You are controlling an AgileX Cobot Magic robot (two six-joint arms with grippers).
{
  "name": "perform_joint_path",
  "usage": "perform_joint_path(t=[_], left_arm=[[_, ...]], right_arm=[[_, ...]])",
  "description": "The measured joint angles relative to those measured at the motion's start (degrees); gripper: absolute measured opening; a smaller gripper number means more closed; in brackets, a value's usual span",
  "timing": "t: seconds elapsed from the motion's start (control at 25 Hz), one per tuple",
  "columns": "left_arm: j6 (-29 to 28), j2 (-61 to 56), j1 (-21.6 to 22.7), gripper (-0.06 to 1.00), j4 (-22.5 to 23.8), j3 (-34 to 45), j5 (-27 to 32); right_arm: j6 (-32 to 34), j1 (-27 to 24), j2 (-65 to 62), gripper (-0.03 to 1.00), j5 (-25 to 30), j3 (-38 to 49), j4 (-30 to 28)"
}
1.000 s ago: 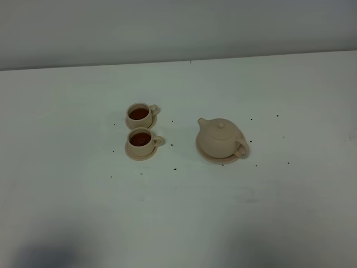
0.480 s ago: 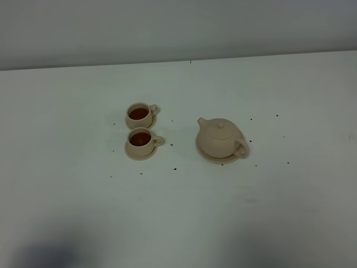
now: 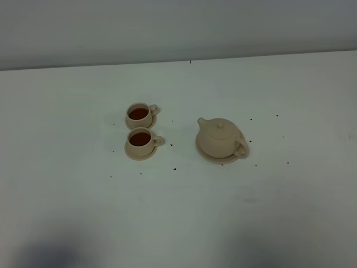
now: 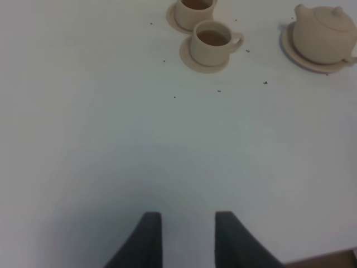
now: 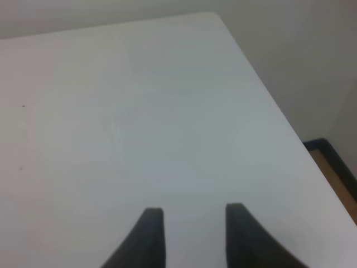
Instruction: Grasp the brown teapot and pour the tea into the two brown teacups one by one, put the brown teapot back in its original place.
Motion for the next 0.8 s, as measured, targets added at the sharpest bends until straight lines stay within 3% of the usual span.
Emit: perform_joint_path(t=[0.4,0.8], left_arm=[[0.0,0.0,0.0,0.25,0.0,0.0,0.0],[0.0,0.0,0.0,0.25,0.0,0.0,0.0]], right_arm=[[-4.3,0.0,0.1,0.25,-5.5,10.8,10.0],[-5.8,0.0,0.1,0.25,-5.9,11.2,10.3]])
